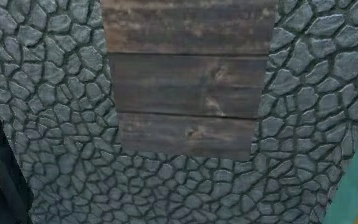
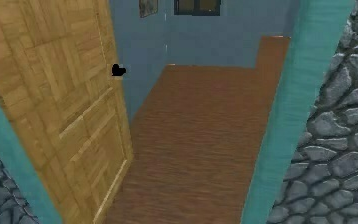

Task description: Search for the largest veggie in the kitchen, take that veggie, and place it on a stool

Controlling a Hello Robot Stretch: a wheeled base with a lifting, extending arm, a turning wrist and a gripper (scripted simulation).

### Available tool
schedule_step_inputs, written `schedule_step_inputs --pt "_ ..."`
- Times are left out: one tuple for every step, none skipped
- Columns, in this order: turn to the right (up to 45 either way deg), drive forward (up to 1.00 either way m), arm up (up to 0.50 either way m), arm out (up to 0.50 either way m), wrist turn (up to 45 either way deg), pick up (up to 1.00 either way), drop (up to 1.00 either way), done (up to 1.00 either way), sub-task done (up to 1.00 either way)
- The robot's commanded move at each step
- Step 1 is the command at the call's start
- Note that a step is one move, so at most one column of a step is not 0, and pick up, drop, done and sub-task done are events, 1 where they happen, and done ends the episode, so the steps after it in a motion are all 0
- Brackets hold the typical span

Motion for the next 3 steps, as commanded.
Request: schedule_step_inputs --pt "45.0 0.0 0.0 0.0 0.0 0.0 0.0 0.0 0.0" --pt "30.0 0.0 0.0 0.0 0.0 0.0 0.0 0.0 0.0" --pt "0.0 0.8 0.0 0.0 0.0 0.0 0.0 0.0 0.0"
